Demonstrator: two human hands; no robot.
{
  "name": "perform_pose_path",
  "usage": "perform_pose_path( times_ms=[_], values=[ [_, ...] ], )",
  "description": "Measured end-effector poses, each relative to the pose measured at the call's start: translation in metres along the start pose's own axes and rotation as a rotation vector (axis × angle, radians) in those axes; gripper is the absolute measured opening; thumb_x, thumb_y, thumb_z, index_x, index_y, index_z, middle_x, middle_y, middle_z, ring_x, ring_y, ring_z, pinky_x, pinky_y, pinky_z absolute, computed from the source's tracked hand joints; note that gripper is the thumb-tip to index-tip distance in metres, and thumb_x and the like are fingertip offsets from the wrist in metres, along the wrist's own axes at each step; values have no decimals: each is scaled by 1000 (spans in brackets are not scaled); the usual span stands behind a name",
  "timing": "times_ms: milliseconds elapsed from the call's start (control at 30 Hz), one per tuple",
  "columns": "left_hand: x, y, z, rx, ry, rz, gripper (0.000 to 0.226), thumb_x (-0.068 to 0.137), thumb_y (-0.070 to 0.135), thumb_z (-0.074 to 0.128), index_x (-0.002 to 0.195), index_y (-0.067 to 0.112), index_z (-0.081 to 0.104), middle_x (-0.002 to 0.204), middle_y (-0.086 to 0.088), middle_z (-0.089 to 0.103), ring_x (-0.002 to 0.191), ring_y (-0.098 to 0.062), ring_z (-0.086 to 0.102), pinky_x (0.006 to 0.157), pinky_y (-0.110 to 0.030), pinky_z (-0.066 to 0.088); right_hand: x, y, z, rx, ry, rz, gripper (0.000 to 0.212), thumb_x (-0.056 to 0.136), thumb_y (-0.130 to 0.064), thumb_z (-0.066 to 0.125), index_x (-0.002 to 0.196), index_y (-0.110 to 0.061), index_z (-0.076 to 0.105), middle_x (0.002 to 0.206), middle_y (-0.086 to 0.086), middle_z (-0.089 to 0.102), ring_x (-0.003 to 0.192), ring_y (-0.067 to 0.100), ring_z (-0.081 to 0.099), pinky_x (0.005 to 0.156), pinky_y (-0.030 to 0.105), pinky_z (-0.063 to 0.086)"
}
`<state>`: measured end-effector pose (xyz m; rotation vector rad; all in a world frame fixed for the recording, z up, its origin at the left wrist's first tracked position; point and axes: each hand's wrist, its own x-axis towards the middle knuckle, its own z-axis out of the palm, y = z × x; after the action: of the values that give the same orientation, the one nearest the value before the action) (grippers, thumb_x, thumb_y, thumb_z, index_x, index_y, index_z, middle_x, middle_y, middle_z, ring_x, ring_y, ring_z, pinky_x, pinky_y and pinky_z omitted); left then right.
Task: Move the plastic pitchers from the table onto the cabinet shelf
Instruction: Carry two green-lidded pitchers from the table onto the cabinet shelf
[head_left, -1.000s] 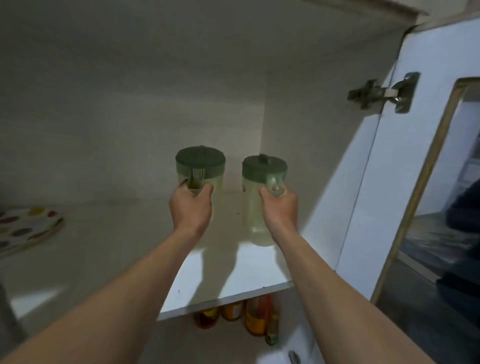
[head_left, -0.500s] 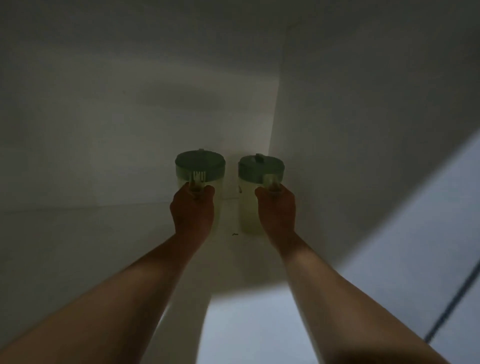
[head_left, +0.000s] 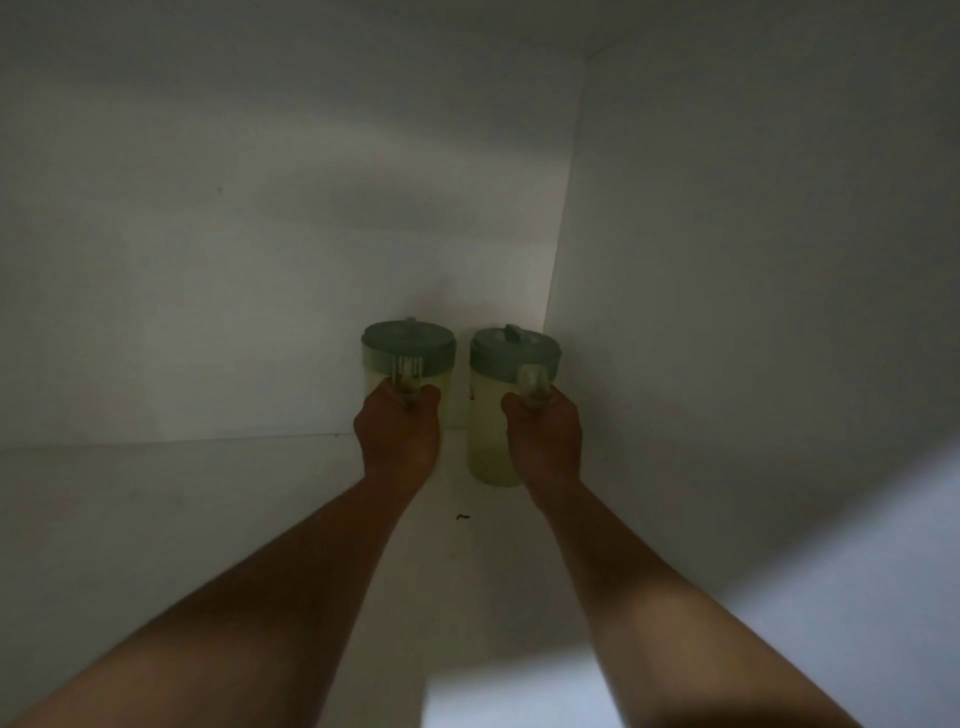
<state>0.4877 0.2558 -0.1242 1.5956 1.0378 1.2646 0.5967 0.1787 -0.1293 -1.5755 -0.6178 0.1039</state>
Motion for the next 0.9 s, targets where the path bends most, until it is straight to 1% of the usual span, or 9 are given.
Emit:
perform_pose_path(
  times_ms=[67, 133, 233, 300, 400, 567, 700, 800, 900],
  values=[
    [4, 0, 0, 54, -5, -7, 28, 92, 30, 61, 92, 2, 65, 89, -11, 67, 81, -24, 60, 73, -29, 45, 2, -2, 0, -41, -5, 14, 14, 89, -24, 69, 91, -11, 64, 79, 1, 62, 69, 16, 57, 66, 27, 41],
    [4, 1, -1, 129, -13, -17, 37, 91, 39, 61, 101, 3, 65, 99, -13, 69, 89, -28, 63, 75, -27, 42, 0, -4, -3, -89, -8, 44, 31, 87, -32, 73, 105, -8, 64, 91, 2, 64, 81, 19, 60, 69, 26, 43],
    [-1, 1, -6, 152, -34, -56, 53, 84, 50, 67, 113, 7, 56, 112, -12, 65, 103, -31, 62, 80, -30, 45, -7, -11, -9, -225, -2, 68, 48, 82, -41, 78, 112, -8, 58, 100, 5, 62, 90, 24, 61, 74, 31, 48],
    [-5, 3, -13, 155, -21, -52, 64, 78, 54, 72, 117, 9, 47, 117, -13, 61, 108, -34, 59, 87, -39, 50, -14, -17, -14, -290, -13, 70, 56, 81, -42, 78, 117, -7, 54, 111, 11, 63, 101, 29, 63, 80, 35, 52],
    [-14, 13, -28, 281, 36, -14, 76, 73, 60, 72, 124, 13, 41, 124, -14, 55, 116, -38, 51, 93, -50, 47, -31, -31, -21, -419, -35, 42, 62, 84, -34, 74, 131, -8, 44, 124, 16, 55, 114, 34, 58, 90, 41, 53],
    [-42, 42, -64, 480, 14, 152, 79, 81, 63, 62, 137, 16, 33, 132, -15, 48, 122, -37, 44, 93, -49, 41, -72, -69, -44, -562, -83, -30, 55, 88, -11, 57, 138, -7, 37, 131, 18, 46, 122, 39, 50, 97, 43, 48],
    [-75, 71, -109, 663, -72, 317, 83, 86, 67, 49, 148, 18, 23, 147, -15, 35, 131, -37, 36, 100, -48, 39, -117, -113, -67, -664, -140, -60, 61, 91, -18, 56, 146, -12, 31, 138, 18, 42, 126, 39, 48, 101, 45, 47],
    [-107, 97, -153, 735, -150, 393, 83, 89, 66, 42, 153, 23, 13, 157, -12, 21, 142, -35, 22, 113, -49, 28, -159, -145, -88, -767, -151, -110, 62, 89, -19, 60, 145, -13, 33, 134, 19, 44, 124, 40, 50, 101, 44, 48],
    [-144, 121, -207, 809, -161, 538, 80, 91, 65, 40, 153, 23, 13, 157, -14, 23, 143, -34, 23, 115, -50, 26, -211, -175, -102, -777, -143, -146, 55, 90, -20, 61, 140, -14, 39, 135, 17, 46, 124, 39, 50, 104, 47, 47]
  ],
)
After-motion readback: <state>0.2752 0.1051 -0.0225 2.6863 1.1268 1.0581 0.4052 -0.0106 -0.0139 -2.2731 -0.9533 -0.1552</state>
